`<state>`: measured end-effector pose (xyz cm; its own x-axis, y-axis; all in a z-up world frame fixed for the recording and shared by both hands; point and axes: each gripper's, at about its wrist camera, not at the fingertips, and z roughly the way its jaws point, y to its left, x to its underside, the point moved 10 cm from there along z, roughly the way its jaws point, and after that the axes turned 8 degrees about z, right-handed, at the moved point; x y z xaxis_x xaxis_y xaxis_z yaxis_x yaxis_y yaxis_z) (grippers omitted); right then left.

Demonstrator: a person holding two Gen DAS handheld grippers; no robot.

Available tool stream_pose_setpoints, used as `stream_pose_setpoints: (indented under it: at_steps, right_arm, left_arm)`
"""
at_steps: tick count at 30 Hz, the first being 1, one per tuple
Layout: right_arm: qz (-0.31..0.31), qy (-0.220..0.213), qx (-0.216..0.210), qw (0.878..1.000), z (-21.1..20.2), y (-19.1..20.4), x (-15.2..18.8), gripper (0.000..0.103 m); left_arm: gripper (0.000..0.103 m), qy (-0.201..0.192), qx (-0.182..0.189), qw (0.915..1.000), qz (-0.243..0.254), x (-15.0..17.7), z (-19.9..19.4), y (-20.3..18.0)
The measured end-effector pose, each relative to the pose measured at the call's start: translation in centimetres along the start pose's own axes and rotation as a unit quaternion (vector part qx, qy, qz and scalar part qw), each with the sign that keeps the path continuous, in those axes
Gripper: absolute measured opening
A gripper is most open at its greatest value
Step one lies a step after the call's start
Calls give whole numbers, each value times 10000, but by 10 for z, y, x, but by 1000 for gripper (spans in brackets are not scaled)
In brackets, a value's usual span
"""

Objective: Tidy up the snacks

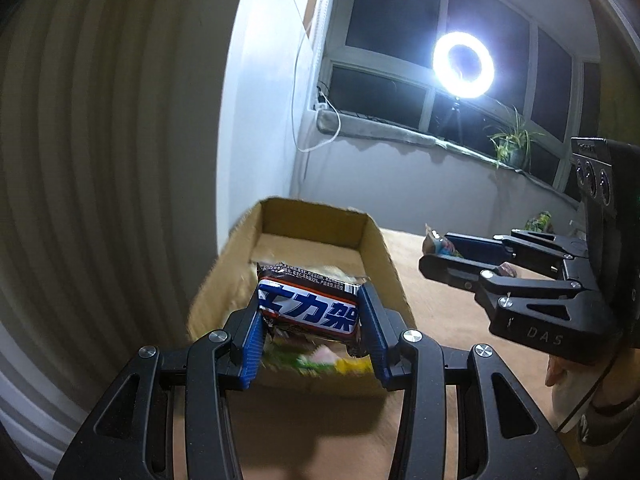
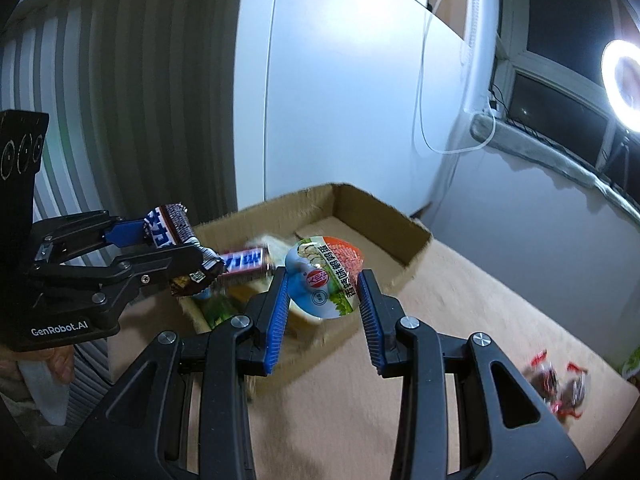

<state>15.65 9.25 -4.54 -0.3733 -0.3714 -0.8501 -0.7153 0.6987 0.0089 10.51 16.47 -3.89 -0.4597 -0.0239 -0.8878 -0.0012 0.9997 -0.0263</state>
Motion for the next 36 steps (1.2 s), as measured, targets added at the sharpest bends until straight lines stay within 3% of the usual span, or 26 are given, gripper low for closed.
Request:
stream_pose_setpoints:
  at_steps: [12,20,21,24,25,28,36]
  right_arm:
    - [-16,-10,53,10000,58,-22,-42,36]
    - [70,413,121,9990,109,-45,-28,37]
    - [82,549,103,9984,118,-47,-23,41]
    - [46,496,323,9982,121,-54,-15,48]
    - [78,416,351,9985,115,-54,-13,54]
    - [279,141,338,9989,89,-53,-10,63]
    - [362,-175,389,9984,34,-44,-1,68]
  left_arm:
    - [43,66,59,9998,177,-36,53,15]
    - [44,740,-41,9972,112,-11,108,20]
    - [46,781,-103,9968,143,-10,107,21]
    - [75,604,-389,9970,275,-14,91,18]
    - [80,539,-489,9968,336,-15,83,18]
    - [80,419,-705,9948,601,-14,62,12]
    - [80,59,-821,9933,808,-27,12,-3]
